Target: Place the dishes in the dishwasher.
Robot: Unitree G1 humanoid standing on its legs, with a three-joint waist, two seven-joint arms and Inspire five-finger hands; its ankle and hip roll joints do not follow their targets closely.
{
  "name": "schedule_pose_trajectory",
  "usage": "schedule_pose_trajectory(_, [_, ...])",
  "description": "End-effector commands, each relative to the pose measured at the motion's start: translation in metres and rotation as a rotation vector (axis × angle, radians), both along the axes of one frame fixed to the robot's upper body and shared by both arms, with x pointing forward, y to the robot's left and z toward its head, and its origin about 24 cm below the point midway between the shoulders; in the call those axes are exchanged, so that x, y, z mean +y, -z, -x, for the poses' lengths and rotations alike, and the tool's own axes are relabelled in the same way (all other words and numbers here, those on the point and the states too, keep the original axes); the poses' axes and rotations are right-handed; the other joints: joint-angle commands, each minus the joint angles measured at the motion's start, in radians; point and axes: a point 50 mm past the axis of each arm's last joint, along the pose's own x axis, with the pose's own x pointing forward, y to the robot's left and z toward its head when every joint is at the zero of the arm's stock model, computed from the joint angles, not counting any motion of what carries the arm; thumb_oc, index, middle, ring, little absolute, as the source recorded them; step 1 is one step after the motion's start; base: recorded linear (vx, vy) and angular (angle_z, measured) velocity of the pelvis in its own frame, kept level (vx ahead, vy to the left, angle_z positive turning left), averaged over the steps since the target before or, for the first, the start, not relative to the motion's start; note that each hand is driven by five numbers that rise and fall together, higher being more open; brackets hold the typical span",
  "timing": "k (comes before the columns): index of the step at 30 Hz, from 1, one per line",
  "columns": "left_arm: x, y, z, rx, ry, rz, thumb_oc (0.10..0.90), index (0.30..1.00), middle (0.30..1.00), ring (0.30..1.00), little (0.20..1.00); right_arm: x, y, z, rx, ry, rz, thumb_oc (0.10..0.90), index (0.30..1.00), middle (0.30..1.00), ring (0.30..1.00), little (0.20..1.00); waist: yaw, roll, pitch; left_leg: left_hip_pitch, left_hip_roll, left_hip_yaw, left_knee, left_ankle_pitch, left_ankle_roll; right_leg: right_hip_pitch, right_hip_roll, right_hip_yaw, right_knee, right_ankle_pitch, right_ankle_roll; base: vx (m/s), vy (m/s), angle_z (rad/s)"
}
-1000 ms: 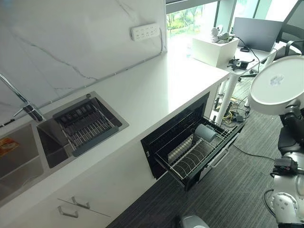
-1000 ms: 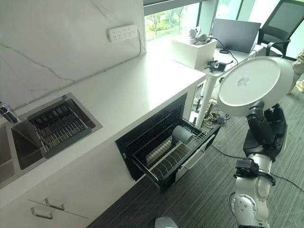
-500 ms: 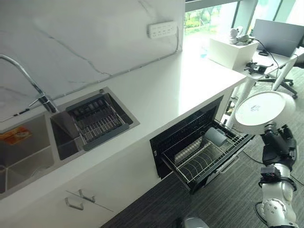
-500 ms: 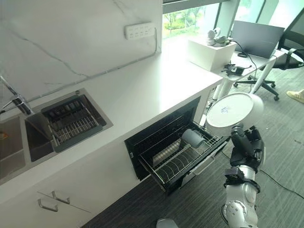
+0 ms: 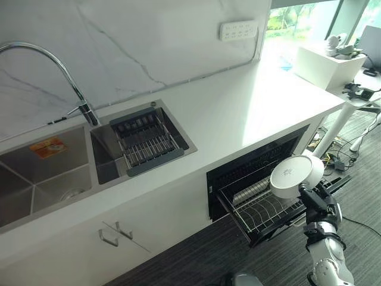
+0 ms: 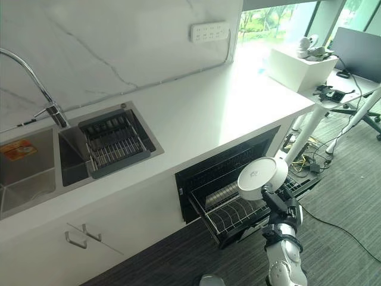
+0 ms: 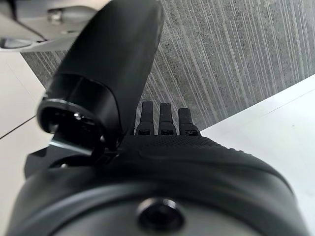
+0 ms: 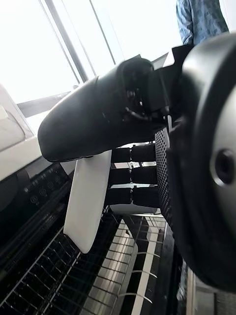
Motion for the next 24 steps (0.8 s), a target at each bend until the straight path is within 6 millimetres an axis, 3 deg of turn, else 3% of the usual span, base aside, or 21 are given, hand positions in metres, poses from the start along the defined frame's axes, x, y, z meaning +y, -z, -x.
schedule_pose_trajectory(1, [0.024,-0.006,0.003,0.033,-0.005,-0.087,0.800,0.900,0.900,0.900,0.900,-0.008,-0.060,-0.033,-0.275,0.049,0.122,0.400,0.300,0.300,0.300,0.300,-0.005,-0.023,0.009,0.014,0.022,-0.044,0.112,-0.201,-0.010,0.058,-0.062,-0.006,-0.080,-0.030,0.124,0.03,0.036,0.08])
schedule_pose_trajectory(10, [0.026,-0.009,-0.023,-0.015,-0.024,-0.086,0.800,0.900,0.900,0.900,0.900,-0.013,-0.056,-0.041,-0.147,-0.075,0.268,0.400,0.300,0.300,0.300,0.300,0.015,-0.013,0.086,-0.015,0.027,-0.077,0.112,-0.162,-0.012,0.084,-0.051,-0.060,-0.080,-0.034,0.087,0.00,0.015,0.11])
schedule_pose_trajectory(13, [0.033,-0.013,-0.035,-0.060,-0.071,-0.088,0.800,0.900,0.900,0.900,0.900,-0.022,-0.074,-0.054,-0.096,-0.194,0.409,0.400,0.300,0.300,0.300,0.300,0.036,-0.024,0.121,-0.024,0.030,-0.075,0.112,-0.151,-0.009,0.087,-0.048,-0.087,-0.080,-0.030,0.081,0.01,-0.029,0.07])
schedule_pose_trajectory(16, [0.051,-0.020,-0.042,-0.071,-0.092,-0.132,0.800,0.900,0.900,0.900,0.900,-0.034,-0.095,-0.066,-0.010,-0.301,0.559,0.400,0.300,0.300,0.300,0.300,0.068,-0.062,0.158,-0.033,0.039,-0.067,0.112,-0.139,0.002,0.089,-0.044,-0.123,-0.080,-0.014,0.088,0.01,-0.154,0.11])
schedule_pose_trajectory(19, [0.077,-0.033,-0.058,-0.100,-0.093,-0.209,0.800,0.900,0.900,0.900,0.900,-0.041,-0.092,-0.072,0.148,-0.404,0.540,0.400,0.300,0.300,0.300,0.300,0.098,-0.125,0.196,-0.050,0.051,-0.067,0.112,-0.130,0.015,0.077,-0.034,-0.139,-0.080,0.012,0.104,0.00,-0.265,0.13])
schedule_pose_trajectory(20, [0.083,-0.036,-0.061,-0.103,-0.096,-0.228,0.800,0.900,0.900,0.900,0.900,-0.042,-0.091,-0.075,0.178,-0.417,0.532,0.400,0.300,0.300,0.300,0.300,0.106,-0.137,0.202,-0.042,0.056,-0.078,0.112,-0.152,0.012,0.086,-0.026,-0.136,-0.080,0.004,0.118,0.07,-0.205,0.13])
schedule_pose_trajectory(24, [0.102,-0.046,-0.067,-0.104,-0.100,-0.293,0.800,0.900,0.900,0.900,0.900,-0.057,-0.078,-0.077,0.373,-0.462,0.595,0.400,0.300,0.300,0.300,0.300,0.144,-0.194,0.216,-0.047,0.066,-0.080,0.112,-0.153,0.021,0.090,-0.018,-0.147,-0.080,0.023,0.133,0.08,-0.169,0.07])
